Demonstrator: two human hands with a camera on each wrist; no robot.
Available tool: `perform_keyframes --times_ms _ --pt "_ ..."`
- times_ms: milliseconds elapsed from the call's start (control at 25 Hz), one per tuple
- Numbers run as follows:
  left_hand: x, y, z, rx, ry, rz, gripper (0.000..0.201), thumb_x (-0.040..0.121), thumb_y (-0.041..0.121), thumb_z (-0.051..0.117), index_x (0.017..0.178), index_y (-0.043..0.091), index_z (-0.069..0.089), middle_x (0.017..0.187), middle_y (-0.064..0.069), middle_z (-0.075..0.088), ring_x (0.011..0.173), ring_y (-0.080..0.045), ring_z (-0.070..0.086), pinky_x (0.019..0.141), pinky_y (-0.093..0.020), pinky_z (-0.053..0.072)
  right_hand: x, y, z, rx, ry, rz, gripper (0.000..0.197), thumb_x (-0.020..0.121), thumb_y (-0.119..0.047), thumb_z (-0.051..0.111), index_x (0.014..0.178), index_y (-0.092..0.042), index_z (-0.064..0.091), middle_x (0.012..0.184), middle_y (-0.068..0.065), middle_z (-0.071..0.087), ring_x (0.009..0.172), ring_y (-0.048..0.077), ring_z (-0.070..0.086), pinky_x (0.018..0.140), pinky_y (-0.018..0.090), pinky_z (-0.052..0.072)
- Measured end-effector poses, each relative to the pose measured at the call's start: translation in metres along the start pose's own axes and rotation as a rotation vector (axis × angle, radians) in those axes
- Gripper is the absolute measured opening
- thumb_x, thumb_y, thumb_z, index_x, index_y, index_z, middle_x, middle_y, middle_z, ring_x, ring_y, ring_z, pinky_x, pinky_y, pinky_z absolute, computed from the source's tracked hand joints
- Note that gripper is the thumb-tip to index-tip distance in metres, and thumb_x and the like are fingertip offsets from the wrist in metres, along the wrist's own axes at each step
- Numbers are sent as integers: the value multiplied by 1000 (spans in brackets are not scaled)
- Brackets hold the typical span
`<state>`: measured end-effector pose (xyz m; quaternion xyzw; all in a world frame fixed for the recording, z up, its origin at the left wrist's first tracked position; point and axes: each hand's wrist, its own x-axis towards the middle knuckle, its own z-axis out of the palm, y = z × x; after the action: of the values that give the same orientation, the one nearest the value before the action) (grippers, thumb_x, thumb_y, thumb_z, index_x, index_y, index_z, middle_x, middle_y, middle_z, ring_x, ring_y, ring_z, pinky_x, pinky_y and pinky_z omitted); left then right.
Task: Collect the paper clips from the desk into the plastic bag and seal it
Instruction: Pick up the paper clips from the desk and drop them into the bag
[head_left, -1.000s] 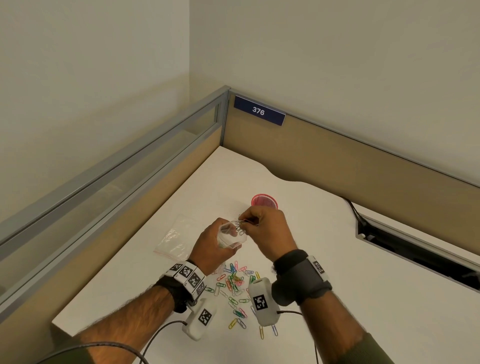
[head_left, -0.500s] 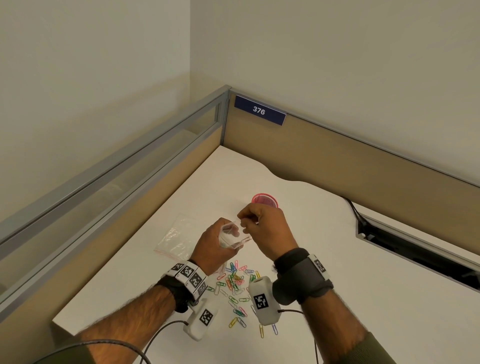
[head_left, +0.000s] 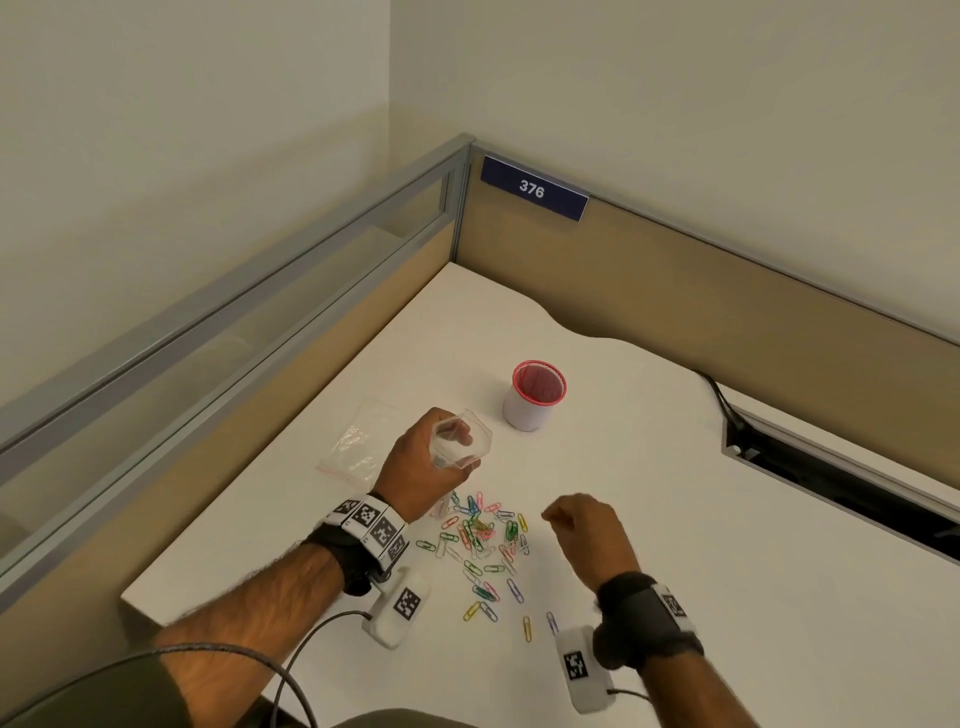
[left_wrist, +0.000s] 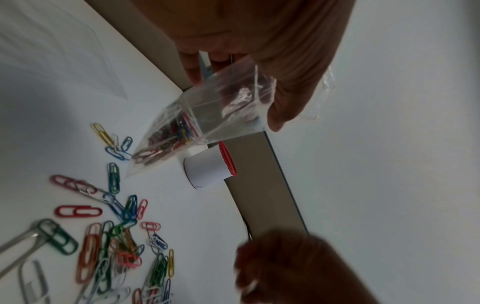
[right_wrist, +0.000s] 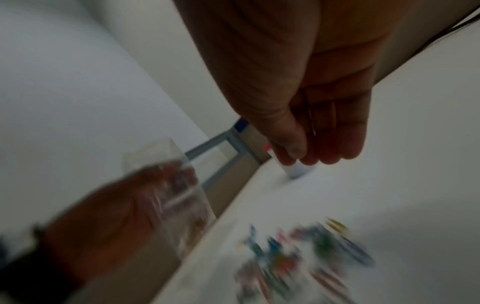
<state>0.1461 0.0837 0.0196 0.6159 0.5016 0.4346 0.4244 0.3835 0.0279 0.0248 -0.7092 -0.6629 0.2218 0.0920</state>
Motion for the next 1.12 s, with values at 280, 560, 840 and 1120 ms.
perform_keyframes --times_ms 280,560,840,1120 --pt "-3 -8 -9 7 57 -26 36 75 6 82 100 14 58 100 3 69 100 0 62 86 -5 43 -58 -20 76 -123 -375 -219 26 93 -14 47 107 -23 66 115 0 60 107 19 56 94 26 43" --pt "-5 -3 -15 0 77 -20 36 76 7 82 100 15 58 100 4 69 103 -4 63 84 -5 44 -4 -8 70 -81 -180 -193 33 95 -11 44 116 -28 64 117 -2 60 109 18 56 95 27 45" --pt "-13 -8 -20 -3 98 -41 35 77 7 81 100 16 57 101 4 68 103 1 62 87 -5 44 -78 44 48 -226 -288 -294 35 90 -8 41 106 -27 66 113 -2 60 106 18 56 89 27 45" --pt "-19 -4 -9 1 61 -36 34 77 6 80 100 15 58 100 3 69 103 -5 64 88 -14 47 -21 12 64 -113 -203 -279 36 90 -3 43 113 -21 64 118 1 60 110 21 55 95 28 45"
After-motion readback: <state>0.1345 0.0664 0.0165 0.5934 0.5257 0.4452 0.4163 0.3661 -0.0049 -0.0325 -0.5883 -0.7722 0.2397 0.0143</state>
